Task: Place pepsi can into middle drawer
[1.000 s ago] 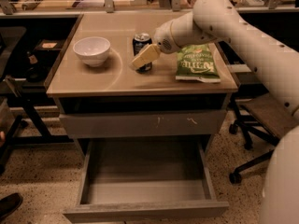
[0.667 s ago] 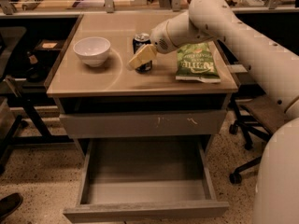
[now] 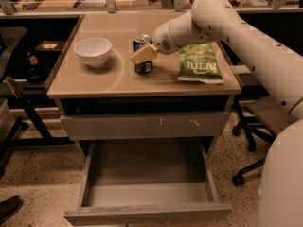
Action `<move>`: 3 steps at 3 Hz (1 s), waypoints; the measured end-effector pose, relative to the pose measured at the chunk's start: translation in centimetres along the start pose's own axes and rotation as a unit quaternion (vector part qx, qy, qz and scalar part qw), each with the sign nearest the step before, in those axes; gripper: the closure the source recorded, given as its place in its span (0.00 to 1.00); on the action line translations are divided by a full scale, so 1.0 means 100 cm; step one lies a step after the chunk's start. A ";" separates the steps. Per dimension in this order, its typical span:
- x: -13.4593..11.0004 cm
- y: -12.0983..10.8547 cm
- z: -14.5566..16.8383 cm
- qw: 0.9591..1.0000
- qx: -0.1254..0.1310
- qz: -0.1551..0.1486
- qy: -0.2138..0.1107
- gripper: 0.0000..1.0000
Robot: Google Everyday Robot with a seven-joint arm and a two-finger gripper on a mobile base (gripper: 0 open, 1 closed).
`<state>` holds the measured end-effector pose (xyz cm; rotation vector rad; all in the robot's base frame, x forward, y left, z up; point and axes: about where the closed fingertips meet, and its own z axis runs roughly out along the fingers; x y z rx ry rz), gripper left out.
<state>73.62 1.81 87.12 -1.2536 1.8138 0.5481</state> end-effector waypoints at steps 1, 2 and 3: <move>0.000 0.000 0.000 1.000 0.000 0.000 0.000 0.65; 0.000 0.000 0.000 1.000 0.000 0.000 0.000 0.88; -0.001 0.006 -0.005 1.000 0.005 0.002 0.001 1.00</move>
Offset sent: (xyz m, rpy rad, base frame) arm 0.0000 0.0000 0.0000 0.0000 0.0000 0.0000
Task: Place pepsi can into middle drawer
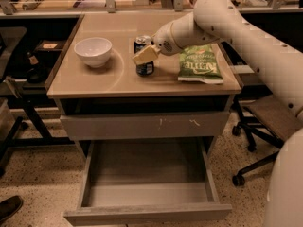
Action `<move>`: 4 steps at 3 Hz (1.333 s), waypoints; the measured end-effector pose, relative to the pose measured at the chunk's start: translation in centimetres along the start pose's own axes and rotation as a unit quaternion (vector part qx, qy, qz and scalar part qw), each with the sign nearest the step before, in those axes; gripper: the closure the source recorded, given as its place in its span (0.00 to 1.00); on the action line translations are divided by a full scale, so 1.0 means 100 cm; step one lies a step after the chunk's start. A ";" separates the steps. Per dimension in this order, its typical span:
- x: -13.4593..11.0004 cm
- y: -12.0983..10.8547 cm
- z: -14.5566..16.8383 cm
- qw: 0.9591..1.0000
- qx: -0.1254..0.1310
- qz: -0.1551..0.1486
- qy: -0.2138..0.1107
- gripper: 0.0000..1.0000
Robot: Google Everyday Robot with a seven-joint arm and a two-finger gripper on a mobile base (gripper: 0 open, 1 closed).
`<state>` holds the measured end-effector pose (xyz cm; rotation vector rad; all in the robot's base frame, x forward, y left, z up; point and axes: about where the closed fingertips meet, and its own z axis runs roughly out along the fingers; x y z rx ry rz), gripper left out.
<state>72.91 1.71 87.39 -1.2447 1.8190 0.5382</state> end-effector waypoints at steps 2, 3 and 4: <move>0.001 0.036 -0.050 0.996 0.079 0.028 -0.001 1.00; 0.011 0.068 -0.068 0.993 0.114 0.040 0.006 1.00; 0.022 0.099 -0.089 0.988 0.145 0.060 0.007 1.00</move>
Offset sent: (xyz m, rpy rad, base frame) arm -0.1069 -0.0368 0.0132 -0.0281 -0.0570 -0.2805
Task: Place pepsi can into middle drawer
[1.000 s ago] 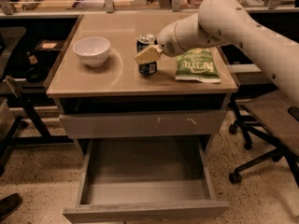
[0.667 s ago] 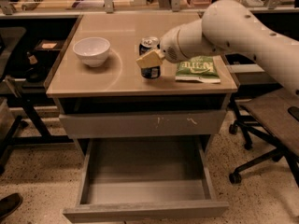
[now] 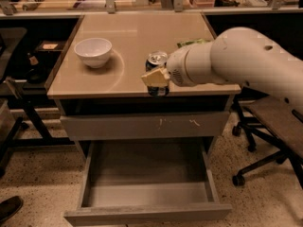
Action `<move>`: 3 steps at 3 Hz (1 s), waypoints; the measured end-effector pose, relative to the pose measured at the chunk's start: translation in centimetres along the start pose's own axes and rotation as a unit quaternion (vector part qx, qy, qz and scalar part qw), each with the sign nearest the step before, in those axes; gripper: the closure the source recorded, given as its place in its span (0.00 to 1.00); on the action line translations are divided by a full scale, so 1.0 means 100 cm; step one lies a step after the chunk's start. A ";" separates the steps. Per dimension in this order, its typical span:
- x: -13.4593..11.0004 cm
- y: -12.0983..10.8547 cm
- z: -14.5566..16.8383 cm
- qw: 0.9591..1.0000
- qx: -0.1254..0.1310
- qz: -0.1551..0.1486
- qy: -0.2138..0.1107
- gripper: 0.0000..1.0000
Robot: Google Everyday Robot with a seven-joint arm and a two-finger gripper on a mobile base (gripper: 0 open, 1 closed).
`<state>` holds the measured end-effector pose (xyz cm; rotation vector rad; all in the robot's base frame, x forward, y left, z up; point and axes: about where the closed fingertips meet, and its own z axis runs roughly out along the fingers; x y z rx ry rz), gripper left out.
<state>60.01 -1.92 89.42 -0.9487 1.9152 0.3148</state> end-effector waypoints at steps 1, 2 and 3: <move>0.020 0.026 -0.029 0.999 0.020 0.025 0.007 1.00; 0.020 0.026 -0.029 0.999 0.020 0.025 0.007 1.00; 0.038 0.038 -0.023 0.999 0.012 0.042 0.007 1.00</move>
Offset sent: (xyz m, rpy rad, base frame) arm -0.0338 -0.0053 -0.0021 0.0144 0.0111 -0.0490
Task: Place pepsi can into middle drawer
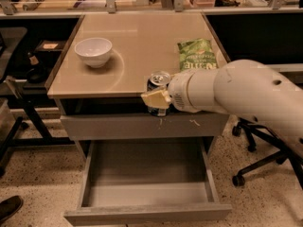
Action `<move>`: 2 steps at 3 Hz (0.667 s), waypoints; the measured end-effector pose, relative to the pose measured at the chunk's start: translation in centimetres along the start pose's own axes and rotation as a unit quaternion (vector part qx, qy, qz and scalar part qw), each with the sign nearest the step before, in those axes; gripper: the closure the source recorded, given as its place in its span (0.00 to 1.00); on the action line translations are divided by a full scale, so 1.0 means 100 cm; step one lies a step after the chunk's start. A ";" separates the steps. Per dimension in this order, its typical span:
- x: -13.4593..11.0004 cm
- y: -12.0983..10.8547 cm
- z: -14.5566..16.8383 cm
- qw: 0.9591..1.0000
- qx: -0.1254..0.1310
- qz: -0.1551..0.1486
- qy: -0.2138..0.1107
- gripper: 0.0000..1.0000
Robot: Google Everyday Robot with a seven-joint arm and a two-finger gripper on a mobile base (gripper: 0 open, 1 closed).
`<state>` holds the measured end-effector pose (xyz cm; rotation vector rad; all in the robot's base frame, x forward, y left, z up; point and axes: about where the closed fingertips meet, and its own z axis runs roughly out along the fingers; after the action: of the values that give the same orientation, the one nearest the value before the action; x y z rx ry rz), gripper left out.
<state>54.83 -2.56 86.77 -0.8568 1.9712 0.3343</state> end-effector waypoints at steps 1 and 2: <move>0.050 0.020 0.013 0.999 -0.004 0.045 0.016 1.00; 0.112 0.042 0.034 0.995 -0.009 0.094 0.036 1.00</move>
Offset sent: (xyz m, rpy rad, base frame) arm -0.0699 0.0000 -0.2055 0.1357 0.2702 -0.1601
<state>50.51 -2.56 75.13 -0.7045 2.1245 0.4364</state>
